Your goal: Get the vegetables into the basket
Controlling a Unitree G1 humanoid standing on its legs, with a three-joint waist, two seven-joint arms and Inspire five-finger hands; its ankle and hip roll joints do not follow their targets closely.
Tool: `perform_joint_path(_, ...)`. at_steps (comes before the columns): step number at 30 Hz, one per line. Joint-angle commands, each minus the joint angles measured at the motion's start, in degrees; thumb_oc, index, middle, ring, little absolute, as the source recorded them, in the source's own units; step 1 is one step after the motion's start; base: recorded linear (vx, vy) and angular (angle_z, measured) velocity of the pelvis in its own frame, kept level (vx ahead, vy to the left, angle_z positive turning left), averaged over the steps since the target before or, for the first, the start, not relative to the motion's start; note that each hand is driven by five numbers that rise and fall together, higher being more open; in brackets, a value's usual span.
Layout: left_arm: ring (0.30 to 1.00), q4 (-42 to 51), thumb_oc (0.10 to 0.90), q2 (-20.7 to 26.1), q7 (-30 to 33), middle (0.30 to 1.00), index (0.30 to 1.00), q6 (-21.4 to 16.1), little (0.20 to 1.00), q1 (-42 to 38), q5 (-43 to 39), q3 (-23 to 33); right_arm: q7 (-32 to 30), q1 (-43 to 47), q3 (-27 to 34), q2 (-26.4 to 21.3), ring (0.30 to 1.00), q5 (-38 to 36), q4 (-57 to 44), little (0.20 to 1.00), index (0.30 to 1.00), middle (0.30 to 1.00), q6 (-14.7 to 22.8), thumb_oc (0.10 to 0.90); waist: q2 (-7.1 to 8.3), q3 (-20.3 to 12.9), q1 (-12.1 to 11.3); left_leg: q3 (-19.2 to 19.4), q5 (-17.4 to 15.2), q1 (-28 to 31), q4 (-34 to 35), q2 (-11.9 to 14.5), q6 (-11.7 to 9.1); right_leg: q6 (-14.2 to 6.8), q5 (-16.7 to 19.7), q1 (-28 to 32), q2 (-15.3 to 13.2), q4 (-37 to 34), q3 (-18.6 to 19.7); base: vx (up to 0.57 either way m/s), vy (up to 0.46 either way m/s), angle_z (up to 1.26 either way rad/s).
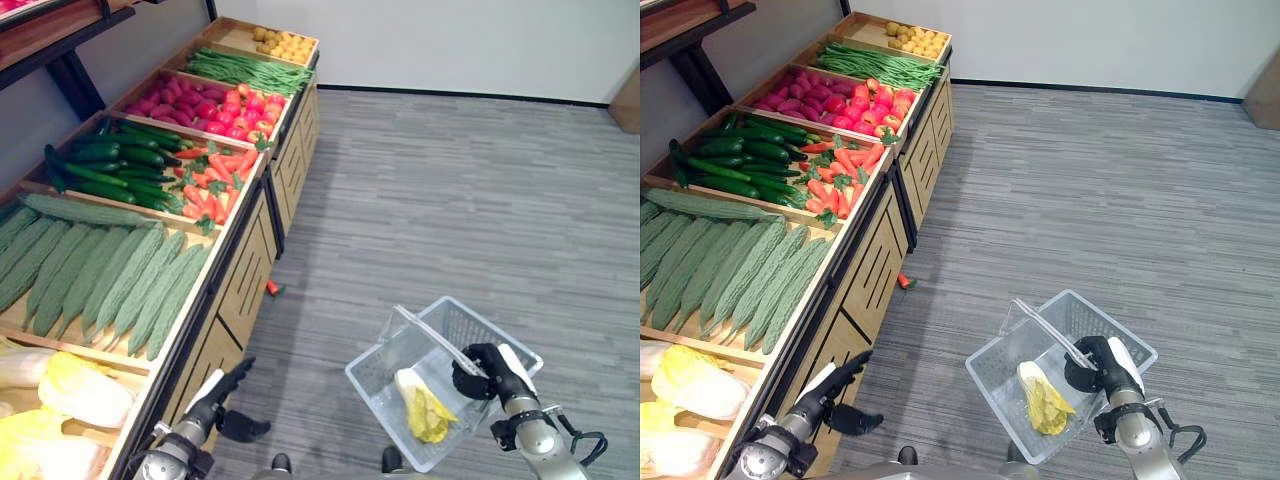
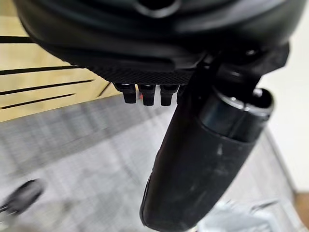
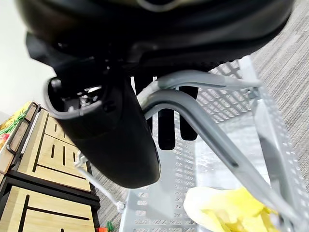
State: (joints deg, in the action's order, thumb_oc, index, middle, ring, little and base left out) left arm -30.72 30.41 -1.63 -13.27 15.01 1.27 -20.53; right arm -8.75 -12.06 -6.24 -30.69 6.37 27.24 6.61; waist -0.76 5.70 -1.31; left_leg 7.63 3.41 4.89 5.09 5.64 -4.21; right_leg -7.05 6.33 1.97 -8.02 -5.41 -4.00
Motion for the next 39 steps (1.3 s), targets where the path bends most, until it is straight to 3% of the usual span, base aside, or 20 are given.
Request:
perform_joint_path(1,1.0,-6.1,0.9,-0.7,1.0,1.0,1.0,-3.1,1.0,-5.6,5.4,0.9,-3.3,5.0,6.0,-1.9,0.3,0.4,-2.6,0.3,0.3,0.3,7.1,0.4,2.33,-2.9,0.0,-3.6,-1.7,-1.4,-0.4,-1.1,0.1,-2.3,-2.6,0.4,-0.1,0.4,-1.7,0.0,0.0,0.0)
perform_joint_path(3,1.0,-15.2,0.9,-3.7,2.4,1.0,1.0,-2.0,1.0,-6.1,8.4,2.1,-3.5,4.2,6.3,-1.8,0.3,0.8,-1.5,0.3,0.3,0.3,7.3,0.4,2.37,-2.7,0.4,-3.2,-1.6,-1.5,-0.4,-1.0,0.0,-2.2,-2.5,0.1,0.0,0.4,-1.4,0.0,0.0,0.0)
perform_joint_path(12,1.0,-32.4,0.9,-9.0,6.4,1.0,1.0,1.6,1.0,-8.2,13.5,6.7,-3.3,3.5,6.9,-2.3,0.3,0.6,-1.2,0.3,0.3,0.3,6.8,0.4,2.21,-1.9,1.0,-2.6,-1.6,-1.5,-0.5,-0.6,-0.3,-1.9,-2.6,-0.3,0.4,0.4,-0.8,-0.01,-0.003,-0.04)
perform_joint_path(16,1.0,-35.0,0.9,-9.9,7.5,1.0,1.0,2.9,1.0,-8.8,14.3,8.1,-2.8,4.0,6.4,-2.5,0.3,0.0,-1.3,0.3,0.3,0.3,6.4,0.4,2.08,-0.7,1.2,-2.8,-1.5,-1.5,-0.7,-0.2,-0.5,-1.3,-3.0,-0.2,0.7,1.0,-0.9,-0.01,-0.023,0.0)
perform_joint_path(21,1.0,-35.7,0.9,-10.2,9.4,1.0,1.0,4.2,1.0,-10.6,13.3,9.0,-2.8,5.4,5.6,-3.1,0.3,0.0,-2.0,0.3,0.3,0.3,5.8,0.4,1.45,2.0,1.5,-3.5,-0.9,-2.6,-1.4,1.2,-0.6,-0.1,-6.1,-4.6,1.5,8.6,-1.1,-0.06,-0.054,0.01)
perform_joint_path(23,1.0,-35.4,0.9,-10.0,10.1,1.0,1.0,4.4,1.0,-11.5,11.9,9.6,-2.9,5.7,5.5,-3.6,0.3,0.0,-3.4,0.3,0.3,0.3,5.8,0.4,1.0,3.4,1.8,-4.6,-0.2,-3.8,-2.1,2.4,-1.0,0.7,-9.0,-7.8,2.7,14.1,-1.5,-0.01,-0.183,0.04)
perform_joint_path(25,1.0,-36.1,0.9,-10.0,10.3,1.0,1.0,4.5,1.0,-11.8,11.6,9.9,-2.9,5.7,5.4,-3.6,0.3,-0.1,-3.5,0.3,0.3,0.3,5.8,0.4,1.01,3.5,1.8,-4.8,-0.1,-4.2,-2.5,2.7,-1.1,1.1,-9.4,-8.2,3.0,14.8,-1.6,0.04,-0.164,0.11)
perform_joint_path(30,1.0,-35.9,0.9,-9.9,10.9,1.0,1.0,5.1,1.0,-12.9,11.6,9.6,-3.1,7.6,3.9,-5.0,0.3,-0.5,-3.7,0.3,0.3,0.3,6.2,0.4,1.35,5.3,1.6,-5.5,-0.7,-8.1,-11.6,4.1,-2.2,2.7,-10.2,-8.1,4.5,15.0,-1.5,0.04,-0.179,0.05)
perform_joint_path(34,1.0,-35.7,0.9,-10.6,11.3,1.0,1.0,5.3,1.0,-13.3,10.7,9.0,-3.6,9.0,3.5,-6.1,0.3,-0.4,-3.3,0.3,0.3,0.3,5.8,0.4,1.36,7.2,0.4,-9.8,1.5,-11.6,-17.7,1.0,-2.0,3.7,-10.2,-5.7,4.7,13.5,-1.4,0.09,-0.114,-0.03)
perform_joint_path(36,1.0,-36.3,0.9,-11.0,11.8,1.0,1.0,5.0,1.0,-12.8,9.3,9.6,-3.9,9.7,3.4,-5.8,0.3,-0.9,-2.8,0.3,0.3,0.3,5.9,0.4,1.93,6.8,-1.1,-13.8,0.5,-15.6,-14.3,-3.0,-0.8,3.5,-10.3,-4.0,4.8,11.7,-0.6,0.17,-0.048,-0.13)
perform_joint_path(39,1.0,-36.4,0.9,-11.0,11.9,1.0,1.0,5.0,1.0,-12.2,8.9,10.0,-4.0,9.9,3.0,-5.5,0.3,-0.8,-2.8,0.3,0.3,0.3,6.1,0.4,2.06,6.5,-2.2,-15.6,2.4,-17.9,-11.5,-3.9,-0.4,3.5,-10.9,-2.7,5.2,11.0,0.0,0.21,0.001,0.01)
